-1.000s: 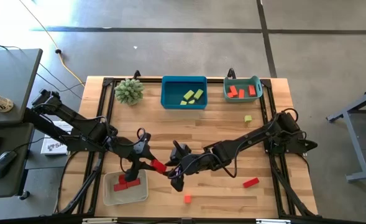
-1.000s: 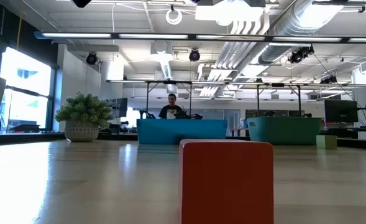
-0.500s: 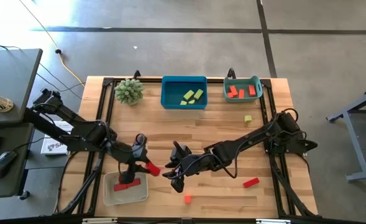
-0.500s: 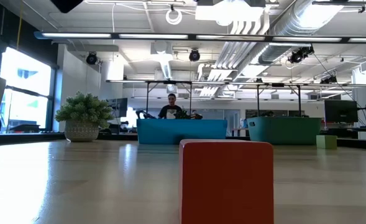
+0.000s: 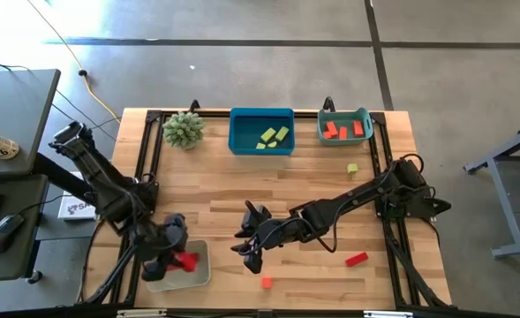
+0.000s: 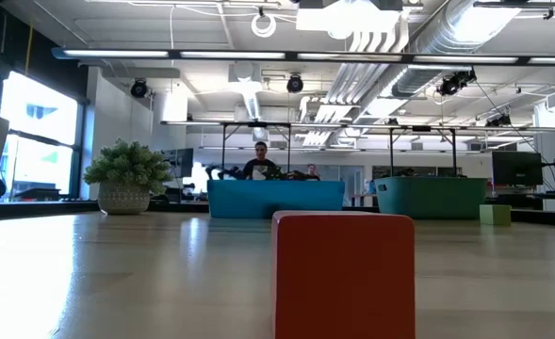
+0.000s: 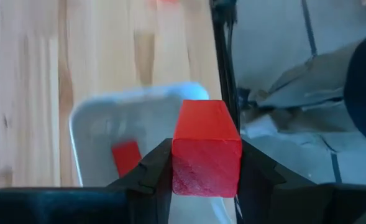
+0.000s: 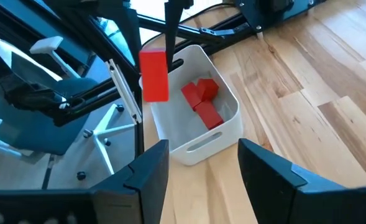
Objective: Sort & place blocks by color
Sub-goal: Put the red block into the gray bin
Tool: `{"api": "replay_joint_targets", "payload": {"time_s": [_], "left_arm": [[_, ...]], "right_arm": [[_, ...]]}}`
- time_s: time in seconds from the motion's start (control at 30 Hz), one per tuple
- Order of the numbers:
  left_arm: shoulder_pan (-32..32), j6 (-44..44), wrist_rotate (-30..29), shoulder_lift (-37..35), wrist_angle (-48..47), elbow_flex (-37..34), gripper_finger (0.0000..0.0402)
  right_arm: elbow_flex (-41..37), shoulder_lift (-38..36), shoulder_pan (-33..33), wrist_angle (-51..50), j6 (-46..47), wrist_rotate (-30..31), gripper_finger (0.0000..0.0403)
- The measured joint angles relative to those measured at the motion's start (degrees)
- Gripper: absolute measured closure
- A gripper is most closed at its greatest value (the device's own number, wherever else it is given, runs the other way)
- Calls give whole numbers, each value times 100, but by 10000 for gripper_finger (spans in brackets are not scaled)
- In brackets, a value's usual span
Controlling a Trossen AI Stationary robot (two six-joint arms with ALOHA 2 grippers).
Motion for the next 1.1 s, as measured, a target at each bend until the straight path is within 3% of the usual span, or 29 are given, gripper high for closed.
{"api": "replay_joint_targets", "payload": {"time_s": [0.33, 0.8, 0.93, 1.1], "left_arm": [[-608, -628, 8, 685, -387, 0, 290], [-644, -903, 315, 1568, -350, 0, 287], [-620, -1125, 674, 1617, -349, -1, 267], [-621, -1221, 701, 1673, -361, -1, 226]], "right_arm": [[1, 0, -9, -4, -23, -32, 224], [0, 2, 245, -159, -66, -225, 224], [0, 4, 401, -268, -66, -202, 216], [2, 25, 553, -393, -66, -199, 188]]}}
